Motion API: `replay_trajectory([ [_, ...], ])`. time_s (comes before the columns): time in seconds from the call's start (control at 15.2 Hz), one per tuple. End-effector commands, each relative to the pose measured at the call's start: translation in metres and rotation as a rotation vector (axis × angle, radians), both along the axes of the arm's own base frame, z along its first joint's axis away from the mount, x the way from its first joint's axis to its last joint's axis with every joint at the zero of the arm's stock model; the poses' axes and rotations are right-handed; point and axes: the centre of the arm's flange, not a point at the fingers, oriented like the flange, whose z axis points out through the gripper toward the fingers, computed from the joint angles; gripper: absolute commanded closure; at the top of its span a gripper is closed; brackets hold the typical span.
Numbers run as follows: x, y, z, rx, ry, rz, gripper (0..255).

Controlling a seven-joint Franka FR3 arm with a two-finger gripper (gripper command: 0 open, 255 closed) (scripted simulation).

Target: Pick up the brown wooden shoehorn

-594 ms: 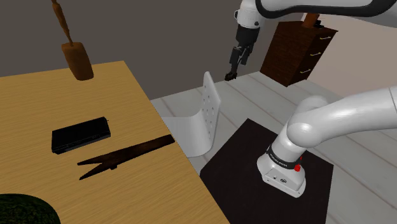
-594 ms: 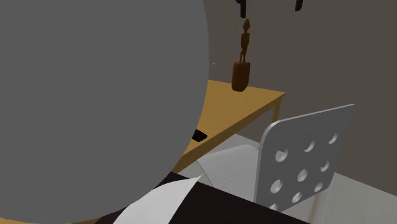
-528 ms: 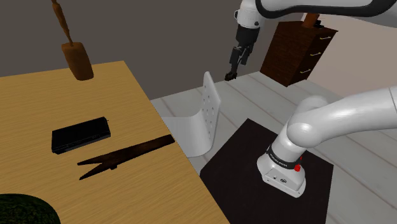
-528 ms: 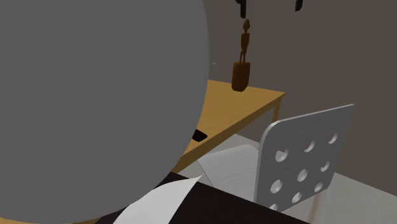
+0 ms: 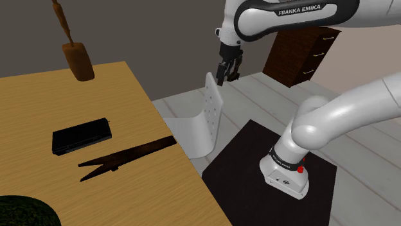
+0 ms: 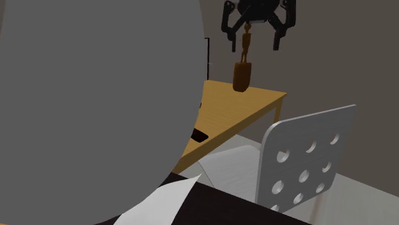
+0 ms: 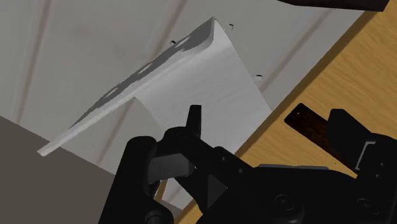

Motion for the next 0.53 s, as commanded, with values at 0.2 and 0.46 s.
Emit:
replay_trajectory([
  [0.2, 0.039, 0.024, -0.049, 0.015, -0.005, 0.14, 0],
  [0.46, 0.065, 0.048, -0.086, 0.026, -0.008, 0.251, 0],
])
